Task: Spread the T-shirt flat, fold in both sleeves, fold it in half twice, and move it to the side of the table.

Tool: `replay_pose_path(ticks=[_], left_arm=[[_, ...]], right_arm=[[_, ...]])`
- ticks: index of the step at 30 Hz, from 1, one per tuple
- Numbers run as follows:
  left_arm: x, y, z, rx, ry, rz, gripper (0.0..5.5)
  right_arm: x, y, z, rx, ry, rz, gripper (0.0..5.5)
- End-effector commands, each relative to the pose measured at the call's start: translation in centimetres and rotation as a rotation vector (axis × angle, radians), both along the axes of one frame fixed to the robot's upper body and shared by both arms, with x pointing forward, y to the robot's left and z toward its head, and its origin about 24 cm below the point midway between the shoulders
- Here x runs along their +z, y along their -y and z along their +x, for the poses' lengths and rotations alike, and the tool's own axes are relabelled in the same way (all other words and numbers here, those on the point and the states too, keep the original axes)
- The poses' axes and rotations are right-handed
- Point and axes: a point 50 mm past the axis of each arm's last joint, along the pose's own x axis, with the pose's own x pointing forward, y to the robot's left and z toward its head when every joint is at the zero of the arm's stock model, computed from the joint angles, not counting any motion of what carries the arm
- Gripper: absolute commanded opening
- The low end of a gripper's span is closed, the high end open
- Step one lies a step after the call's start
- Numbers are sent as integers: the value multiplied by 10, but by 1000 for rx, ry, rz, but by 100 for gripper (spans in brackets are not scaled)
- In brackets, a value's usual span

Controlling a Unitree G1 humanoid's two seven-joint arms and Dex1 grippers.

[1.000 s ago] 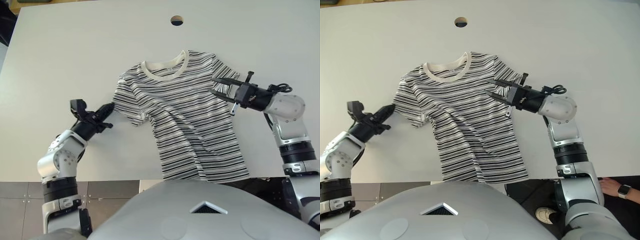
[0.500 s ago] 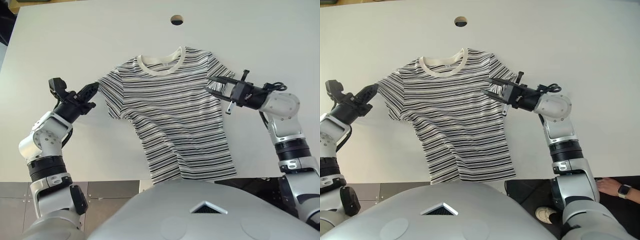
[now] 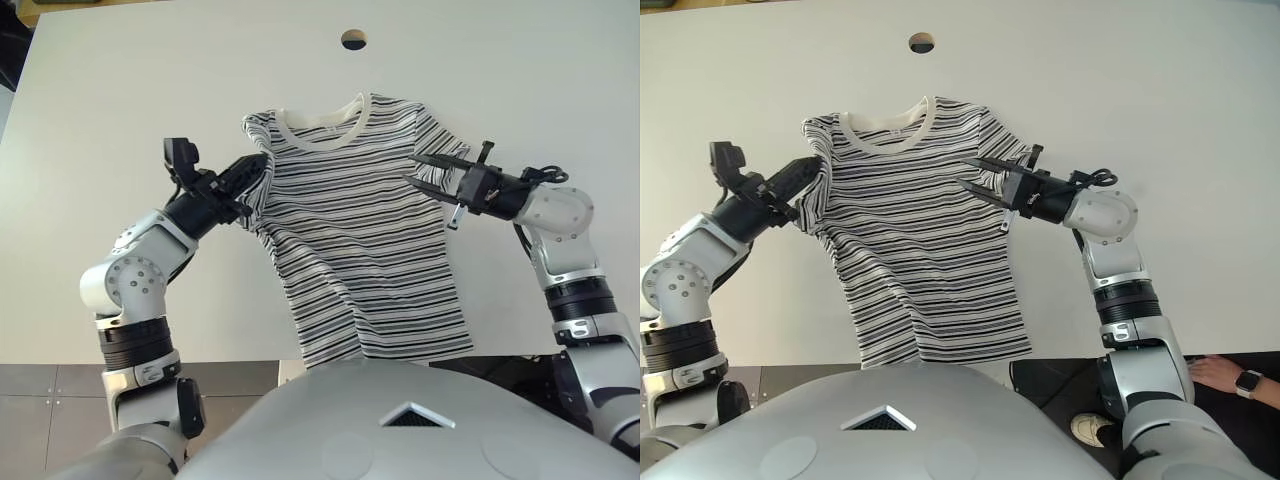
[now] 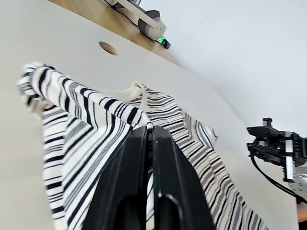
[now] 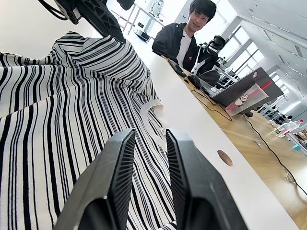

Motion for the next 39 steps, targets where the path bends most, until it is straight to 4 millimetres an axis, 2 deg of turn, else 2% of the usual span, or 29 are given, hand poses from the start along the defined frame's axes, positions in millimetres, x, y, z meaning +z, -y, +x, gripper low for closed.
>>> replay_pose_path(ticks=[1,5,8,13,17,21,22,23,25,29,34,39], left_arm=[[-2,16,10,1,-18,-29,13],[-7,37,18,11,-48,-74,13],[-10,45,21,12,-65,-82,13],[-12,54,22,0,-72,-109,94],[-12,55,24,9,-77,-116,160],[-7,55,25,8,-37,-113,213],[-3,54,25,8,3,-118,221],[4,53,25,21,62,-125,221],[19,47,27,71,187,-129,221],[42,38,25,137,380,-99,221],[39,33,24,175,384,-79,221],[37,30,26,204,363,-85,221]], right_arm=[[-1,-1,0,4,2,-6,119],[-1,1,-1,-5,0,-4,119],[0,2,0,-17,-1,5,119],[8,15,28,-250,-121,141,119],[6,36,50,-439,-260,139,119],[3,48,61,-520,-360,140,119],[1,50,62,-529,-383,137,137],[-2,51,64,-538,-409,132,143],[-9,54,67,-564,-442,106,189],[-29,59,71,-634,-499,49,189],[-51,67,70,-715,-546,-56,189],[-68,58,58,-619,-602,-123,189]])
